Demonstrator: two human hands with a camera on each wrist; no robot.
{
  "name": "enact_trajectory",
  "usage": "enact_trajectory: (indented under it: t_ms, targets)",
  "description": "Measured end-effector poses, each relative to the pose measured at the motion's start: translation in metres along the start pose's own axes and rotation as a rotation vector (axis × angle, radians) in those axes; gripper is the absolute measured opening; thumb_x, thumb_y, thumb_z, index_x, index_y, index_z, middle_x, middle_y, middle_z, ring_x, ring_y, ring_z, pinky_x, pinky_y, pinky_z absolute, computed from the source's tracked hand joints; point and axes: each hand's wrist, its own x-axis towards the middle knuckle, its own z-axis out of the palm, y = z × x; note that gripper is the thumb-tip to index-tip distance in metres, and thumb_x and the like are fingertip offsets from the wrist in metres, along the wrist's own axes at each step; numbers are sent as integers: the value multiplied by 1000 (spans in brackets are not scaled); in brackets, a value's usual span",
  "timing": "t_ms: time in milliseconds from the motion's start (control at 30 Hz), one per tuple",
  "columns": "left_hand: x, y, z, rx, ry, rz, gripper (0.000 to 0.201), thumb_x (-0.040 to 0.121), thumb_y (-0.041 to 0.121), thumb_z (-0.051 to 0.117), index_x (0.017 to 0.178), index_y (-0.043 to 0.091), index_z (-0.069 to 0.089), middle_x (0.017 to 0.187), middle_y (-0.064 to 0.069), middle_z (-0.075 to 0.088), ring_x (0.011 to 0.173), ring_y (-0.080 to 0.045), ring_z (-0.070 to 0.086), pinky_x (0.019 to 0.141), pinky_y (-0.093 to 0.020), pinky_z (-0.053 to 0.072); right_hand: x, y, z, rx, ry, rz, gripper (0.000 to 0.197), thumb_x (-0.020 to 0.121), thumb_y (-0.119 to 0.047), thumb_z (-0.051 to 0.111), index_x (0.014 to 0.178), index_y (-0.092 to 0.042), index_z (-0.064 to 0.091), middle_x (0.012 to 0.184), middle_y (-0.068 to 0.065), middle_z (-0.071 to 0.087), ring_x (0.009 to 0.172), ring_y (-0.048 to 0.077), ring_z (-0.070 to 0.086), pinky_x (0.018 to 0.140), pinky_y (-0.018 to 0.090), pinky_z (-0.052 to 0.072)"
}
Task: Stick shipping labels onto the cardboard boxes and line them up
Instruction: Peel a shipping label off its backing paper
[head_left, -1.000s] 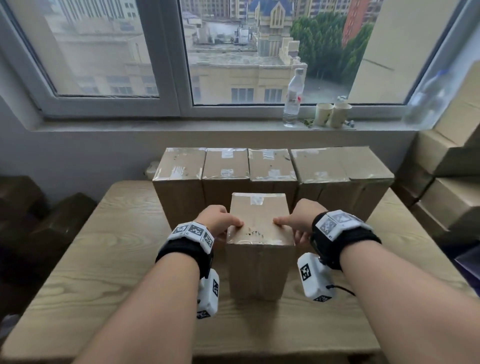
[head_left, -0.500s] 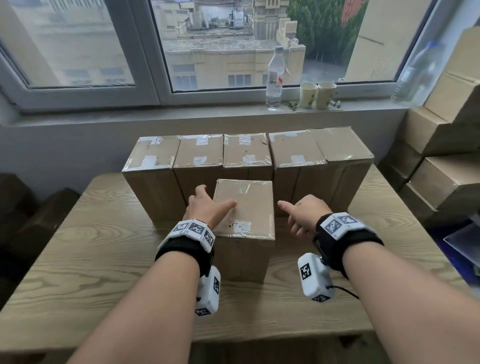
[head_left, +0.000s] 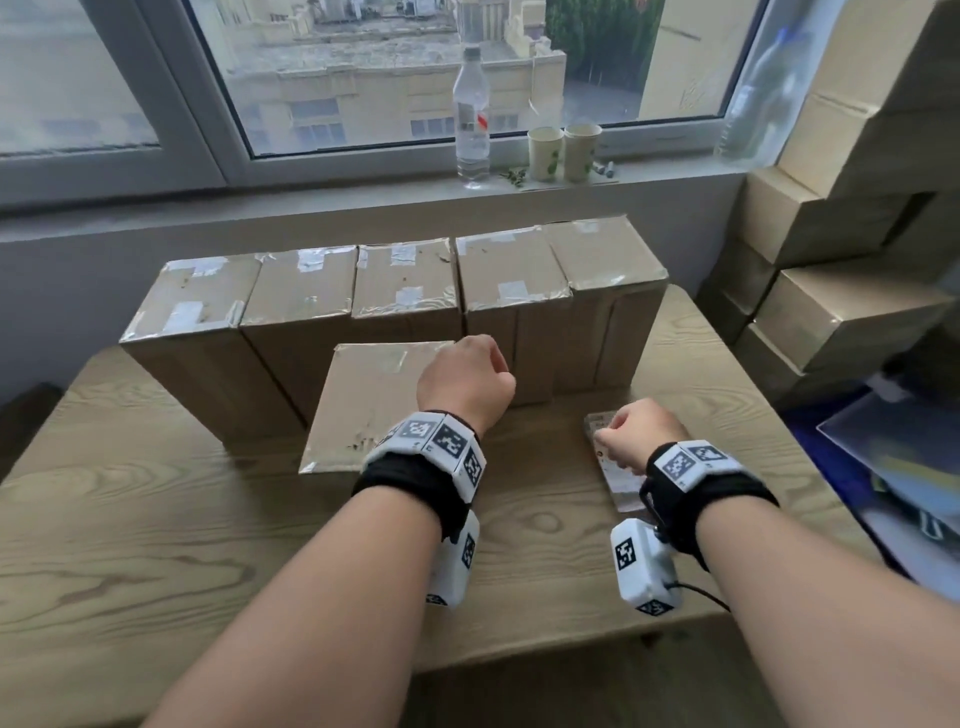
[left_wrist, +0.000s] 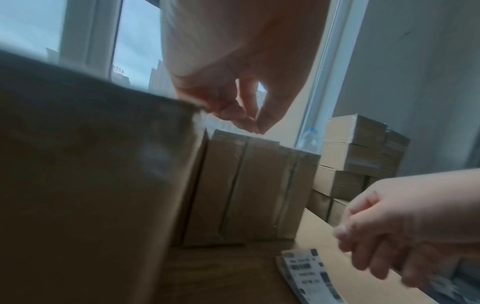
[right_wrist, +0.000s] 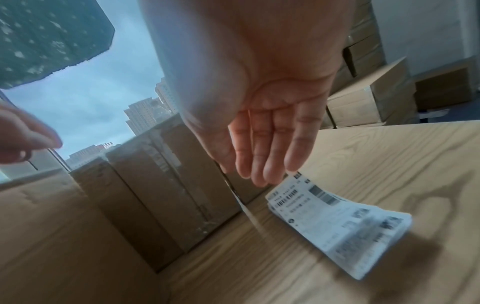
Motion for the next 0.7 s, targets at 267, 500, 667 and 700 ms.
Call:
enact_trajectory:
  t_ms: [267, 500, 667, 700]
  targets:
    - [15, 14, 83, -165, -229, -150, 20, 83, 16, 52, 80, 26, 69, 101, -2, 71, 99, -24, 64, 75, -25, 45, 20, 51, 28, -51, -51, 53, 10, 82, -23, 64, 89, -22, 70, 110, 8, 70, 103, 30, 63, 78, 25, 43]
    - [24, 2, 141, -251, -341, -315, 18, 85, 14, 54, 85, 17, 72, 94, -10, 73, 90, -30, 69, 71, -25, 51, 39, 79, 40, -165, -149, 26, 47, 70, -19, 80, 115, -24, 65, 131, 7, 58, 119, 28, 56, 98, 31, 46]
    - [28, 3, 163, -301, -414, -326, 19, 87, 10, 55, 93, 7, 73, 97, -14, 73, 91, -32, 69, 70, -29, 53, 45, 88, 54, -236, -96, -2, 43, 73, -15, 74, 113, -27, 65, 131, 5, 55, 120, 28, 53, 95, 35, 48]
    - [29, 3, 166, -302, -426, -327, 19, 87, 10, 55, 92, 7, 73, 97, -14, 73, 91, -32, 69, 69, -29, 52, 46, 89, 55, -247, -76, -9, 38, 75, -14, 73, 110, -28, 66, 129, 5, 55, 118, 28, 54, 93, 35, 48]
